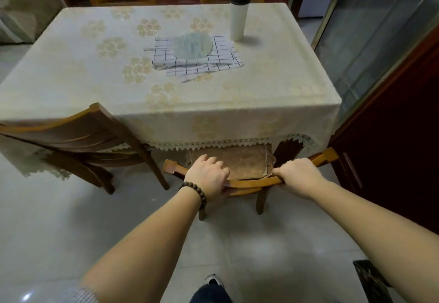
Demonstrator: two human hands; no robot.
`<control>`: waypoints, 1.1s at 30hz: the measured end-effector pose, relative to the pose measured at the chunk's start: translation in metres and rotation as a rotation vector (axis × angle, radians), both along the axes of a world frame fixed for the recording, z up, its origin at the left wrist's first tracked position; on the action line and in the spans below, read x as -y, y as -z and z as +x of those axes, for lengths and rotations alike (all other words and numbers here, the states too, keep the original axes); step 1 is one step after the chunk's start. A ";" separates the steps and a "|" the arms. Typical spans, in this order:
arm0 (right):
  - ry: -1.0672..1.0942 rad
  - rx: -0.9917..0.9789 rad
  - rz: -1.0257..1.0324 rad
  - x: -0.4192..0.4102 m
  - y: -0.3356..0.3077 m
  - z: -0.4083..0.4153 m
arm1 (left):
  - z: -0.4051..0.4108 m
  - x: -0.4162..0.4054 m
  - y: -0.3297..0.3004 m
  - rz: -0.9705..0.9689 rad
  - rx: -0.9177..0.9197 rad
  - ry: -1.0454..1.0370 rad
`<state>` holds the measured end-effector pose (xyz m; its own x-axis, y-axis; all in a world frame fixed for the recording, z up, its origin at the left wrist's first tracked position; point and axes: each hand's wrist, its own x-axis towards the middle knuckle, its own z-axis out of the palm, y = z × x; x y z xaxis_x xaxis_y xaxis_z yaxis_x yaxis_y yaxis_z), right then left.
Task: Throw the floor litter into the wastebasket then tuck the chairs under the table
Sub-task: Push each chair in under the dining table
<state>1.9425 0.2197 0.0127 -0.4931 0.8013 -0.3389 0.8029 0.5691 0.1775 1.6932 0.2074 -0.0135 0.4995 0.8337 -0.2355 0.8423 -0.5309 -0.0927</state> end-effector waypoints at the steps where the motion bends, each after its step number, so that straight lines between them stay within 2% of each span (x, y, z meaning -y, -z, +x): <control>1: 0.004 0.003 -0.006 -0.008 0.001 -0.004 | -0.003 -0.009 0.002 0.001 0.002 -0.004; 13: 0.003 0.019 -0.062 -0.119 -0.002 -0.002 | 0.000 -0.112 0.012 0.041 0.035 -0.007; 19: 0.011 0.010 -0.050 -0.170 -0.003 -0.005 | -0.001 -0.166 0.009 0.036 -0.014 -0.019; 26: 0.031 -0.128 0.014 -0.183 0.008 -0.011 | -0.013 -0.188 0.002 0.036 -0.021 -0.033; 29: 0.073 -0.104 -0.070 -0.178 0.003 -0.007 | -0.005 -0.178 -0.006 0.031 -0.026 -0.149; 33: 0.212 -0.149 0.052 -0.168 -0.006 0.003 | -0.016 -0.156 -0.013 0.125 0.096 -0.371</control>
